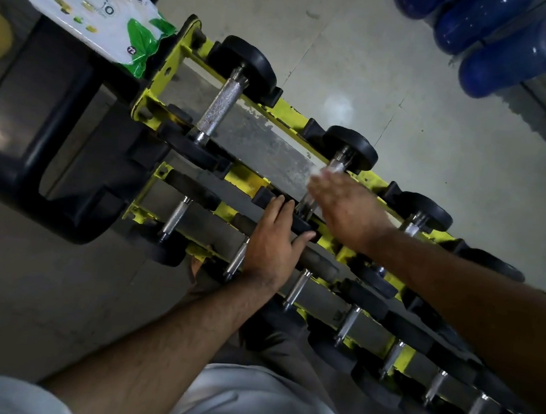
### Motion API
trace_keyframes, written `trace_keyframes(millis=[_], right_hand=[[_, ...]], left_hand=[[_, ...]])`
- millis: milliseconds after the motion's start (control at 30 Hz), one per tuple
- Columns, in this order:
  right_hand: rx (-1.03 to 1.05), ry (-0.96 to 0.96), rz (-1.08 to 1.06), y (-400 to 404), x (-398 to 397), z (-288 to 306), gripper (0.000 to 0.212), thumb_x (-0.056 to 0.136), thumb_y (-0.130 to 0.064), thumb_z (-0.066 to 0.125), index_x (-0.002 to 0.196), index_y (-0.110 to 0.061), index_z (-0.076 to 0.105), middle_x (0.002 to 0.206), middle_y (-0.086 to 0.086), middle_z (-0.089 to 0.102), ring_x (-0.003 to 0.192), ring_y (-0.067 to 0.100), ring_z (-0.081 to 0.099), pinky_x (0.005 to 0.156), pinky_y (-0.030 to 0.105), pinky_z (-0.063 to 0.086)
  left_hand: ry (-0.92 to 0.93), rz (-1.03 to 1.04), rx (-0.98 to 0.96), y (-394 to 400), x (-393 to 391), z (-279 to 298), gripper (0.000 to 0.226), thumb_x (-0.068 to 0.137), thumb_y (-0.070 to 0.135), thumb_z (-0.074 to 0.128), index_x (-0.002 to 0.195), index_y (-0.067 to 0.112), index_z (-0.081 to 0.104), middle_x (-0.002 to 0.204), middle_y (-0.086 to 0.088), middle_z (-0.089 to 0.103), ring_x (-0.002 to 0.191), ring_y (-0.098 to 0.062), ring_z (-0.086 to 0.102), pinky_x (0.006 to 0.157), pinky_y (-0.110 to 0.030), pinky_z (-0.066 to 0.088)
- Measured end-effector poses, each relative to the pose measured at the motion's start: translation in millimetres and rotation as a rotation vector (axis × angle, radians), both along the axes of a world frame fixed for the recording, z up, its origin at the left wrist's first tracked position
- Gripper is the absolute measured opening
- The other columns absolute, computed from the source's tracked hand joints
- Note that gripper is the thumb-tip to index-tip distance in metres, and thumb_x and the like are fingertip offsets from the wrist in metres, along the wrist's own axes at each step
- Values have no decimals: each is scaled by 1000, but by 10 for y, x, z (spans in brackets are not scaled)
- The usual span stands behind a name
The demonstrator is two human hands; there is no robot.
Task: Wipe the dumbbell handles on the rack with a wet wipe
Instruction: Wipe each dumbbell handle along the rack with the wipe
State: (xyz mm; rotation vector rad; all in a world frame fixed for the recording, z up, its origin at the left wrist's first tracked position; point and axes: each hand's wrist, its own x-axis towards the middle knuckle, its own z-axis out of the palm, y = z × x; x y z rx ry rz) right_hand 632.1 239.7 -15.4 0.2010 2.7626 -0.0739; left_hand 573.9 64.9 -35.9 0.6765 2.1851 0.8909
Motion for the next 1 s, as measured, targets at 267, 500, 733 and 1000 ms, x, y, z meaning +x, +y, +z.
trace_keyframes(millis=[267, 500, 733, 1000], right_hand=[[-93, 127, 90, 158, 108, -93, 54, 95, -4, 54, 148, -12, 46, 153, 11, 45, 145, 28, 39, 121, 46, 28], [-101, 194, 88, 271, 171, -213, 50, 102, -18, 44, 152, -13, 38, 157, 8, 38, 148, 26, 32, 123, 46, 24], [-175, 253, 178, 202, 260, -380, 51, 102, -21, 43, 152, -13, 39, 158, 8, 36, 149, 25, 30, 123, 46, 22], [-177, 271, 159, 280, 166, -413, 58, 94, -11, 44, 152, -9, 40, 158, 11, 38, 149, 28, 30, 122, 50, 26]], left_hand=[[25, -31, -5, -23, -58, -1, 65, 96, 45, 58, 150, 13, 38, 161, -2, 27, 148, -18, 25, 114, -32, 32], [178, -45, -26, -11, -28, 71, 47, 100, 32, 55, 142, 11, 50, 155, -7, 39, 146, -19, 31, 112, -31, 35], [232, -82, -89, 27, 47, 74, 60, 97, 41, 58, 146, 9, 43, 158, -10, 31, 149, -23, 24, 113, -35, 36], [222, -55, -138, 76, 52, 94, 57, 97, 40, 58, 146, 13, 43, 160, -4, 28, 148, -17, 24, 112, -27, 32]])
